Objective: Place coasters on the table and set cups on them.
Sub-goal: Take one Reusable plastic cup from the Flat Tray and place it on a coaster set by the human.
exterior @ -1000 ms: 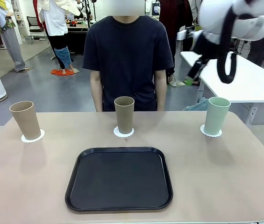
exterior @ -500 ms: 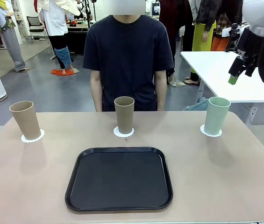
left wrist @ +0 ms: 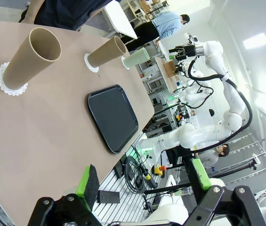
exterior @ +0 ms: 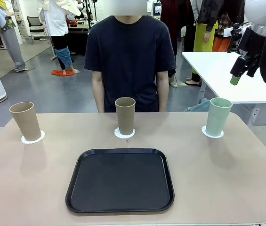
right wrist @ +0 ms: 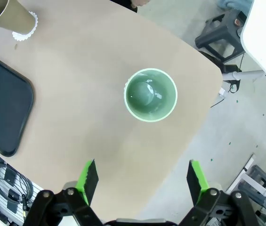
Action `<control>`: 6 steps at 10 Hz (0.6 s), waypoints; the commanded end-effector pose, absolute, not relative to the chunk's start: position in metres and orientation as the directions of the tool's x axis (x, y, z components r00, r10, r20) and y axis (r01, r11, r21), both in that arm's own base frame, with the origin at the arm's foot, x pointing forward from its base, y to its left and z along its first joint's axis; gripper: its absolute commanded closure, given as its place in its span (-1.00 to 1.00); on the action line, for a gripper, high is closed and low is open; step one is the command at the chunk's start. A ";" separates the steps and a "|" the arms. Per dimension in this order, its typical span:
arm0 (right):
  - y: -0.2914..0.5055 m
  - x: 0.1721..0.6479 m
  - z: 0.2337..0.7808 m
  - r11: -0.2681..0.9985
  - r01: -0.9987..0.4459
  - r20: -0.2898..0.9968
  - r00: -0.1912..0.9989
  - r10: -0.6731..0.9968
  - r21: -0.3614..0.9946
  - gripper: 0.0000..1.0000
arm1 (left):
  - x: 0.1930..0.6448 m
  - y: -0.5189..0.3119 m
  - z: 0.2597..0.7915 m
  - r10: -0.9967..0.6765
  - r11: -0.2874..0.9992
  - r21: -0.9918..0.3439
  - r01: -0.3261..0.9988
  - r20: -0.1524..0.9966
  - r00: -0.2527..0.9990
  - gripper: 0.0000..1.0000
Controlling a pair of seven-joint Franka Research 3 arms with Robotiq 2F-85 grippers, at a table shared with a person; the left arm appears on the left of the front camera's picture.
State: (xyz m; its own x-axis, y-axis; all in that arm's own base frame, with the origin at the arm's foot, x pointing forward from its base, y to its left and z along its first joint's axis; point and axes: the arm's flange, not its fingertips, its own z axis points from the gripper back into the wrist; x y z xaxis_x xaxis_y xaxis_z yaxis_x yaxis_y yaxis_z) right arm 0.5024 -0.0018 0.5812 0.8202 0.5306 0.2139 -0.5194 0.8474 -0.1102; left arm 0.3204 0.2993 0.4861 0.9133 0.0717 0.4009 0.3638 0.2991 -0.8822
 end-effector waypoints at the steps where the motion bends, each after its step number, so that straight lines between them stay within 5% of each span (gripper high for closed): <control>1: -0.037 0.506 0.573 0.836 -0.511 0.191 0.857 0.479 0.199 -1.00 | 0.320 0.300 0.489 0.079 0.305 -0.883 0.356 0.396 0.915 -1.00; 4: -0.149 0.471 0.554 0.692 -0.200 0.117 0.979 0.166 0.694 -1.00 | 0.320 0.300 0.489 0.079 0.305 -0.883 0.356 0.396 0.915 -1.00; 6: -0.202 0.434 0.555 0.466 -0.216 0.190 0.976 0.102 0.858 -1.00 | 0.320 0.300 0.489 0.079 0.305 -0.883 0.356 0.396 0.915 -1.00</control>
State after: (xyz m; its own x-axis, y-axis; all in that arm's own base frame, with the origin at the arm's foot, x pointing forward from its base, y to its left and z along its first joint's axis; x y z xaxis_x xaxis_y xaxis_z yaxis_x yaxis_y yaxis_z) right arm 0.4251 -0.1858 0.5458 0.9557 0.2288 0.1853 -0.2900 0.6229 0.7266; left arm 0.3204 0.2996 0.4859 0.9135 0.0723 0.4004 0.3631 0.2993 -0.8824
